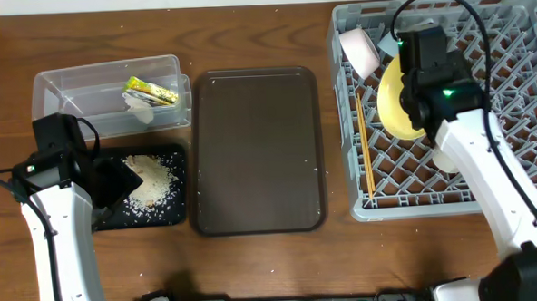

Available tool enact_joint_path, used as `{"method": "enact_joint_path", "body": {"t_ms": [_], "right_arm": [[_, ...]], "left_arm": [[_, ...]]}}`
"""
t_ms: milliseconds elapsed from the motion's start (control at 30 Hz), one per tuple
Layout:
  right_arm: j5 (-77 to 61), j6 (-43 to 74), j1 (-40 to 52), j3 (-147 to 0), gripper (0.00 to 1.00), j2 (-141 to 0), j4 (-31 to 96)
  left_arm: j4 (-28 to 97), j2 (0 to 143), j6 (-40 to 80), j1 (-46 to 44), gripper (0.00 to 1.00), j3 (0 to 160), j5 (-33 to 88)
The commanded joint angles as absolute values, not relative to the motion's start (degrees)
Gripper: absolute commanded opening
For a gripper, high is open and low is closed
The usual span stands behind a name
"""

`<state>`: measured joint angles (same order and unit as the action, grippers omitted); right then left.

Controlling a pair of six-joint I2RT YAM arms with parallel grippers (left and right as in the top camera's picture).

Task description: Sort waste into correct bins and load items into the dishwasher rack

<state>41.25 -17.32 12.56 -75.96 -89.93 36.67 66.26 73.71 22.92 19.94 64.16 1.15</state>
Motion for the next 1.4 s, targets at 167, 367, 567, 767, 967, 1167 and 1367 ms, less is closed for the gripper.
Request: {"method": "enact_joint_path", "body": {"t_ms": [167, 367, 567, 767, 967, 1167, 1367], "right_arm": [[36.0, -6.3, 13.6, -76.1, 0.12, -90.7, 37.1], [21.9, 5.0, 13.6, -76.1, 0.2, -90.7, 37.0], [14.7, 7.9, 13.1, -76.1, 0.37, -88.8, 37.1], [8.5, 8.1, 10.0, -76.1, 0.5, -82.3, 38.0], [-0.8, 10.8, 3.2, -76.1, 0.75, -76.6, 45.4], [-14.6, 3.5, -3.1, -76.1, 0.99, -76.7, 53.8], [-13.6, 3.4, -4.0, -76.1, 0.99, -76.8, 61.1]], "left_arm": [[66.6, 73.3, 23.5, 20.2, 0.81, 64.2, 1.0], [66.6, 73.3, 23.5, 20.2, 0.81, 64.2, 1.0], [66.6, 73.3, 23.5, 20.2, 0.81, 64.2, 1.1], [66.4, 73.3, 22.6, 19.5, 0.85, 64.2, 1.1], [62.4, 73.3, 14.3, 13.4, 0.89, 64.3, 8.8], [59.3, 73.5, 7.6, 2.3, 0.95, 64.2, 11.0], [65.9, 73.7, 5.6, -3.6, 0.96, 64.2, 9.6]]}}
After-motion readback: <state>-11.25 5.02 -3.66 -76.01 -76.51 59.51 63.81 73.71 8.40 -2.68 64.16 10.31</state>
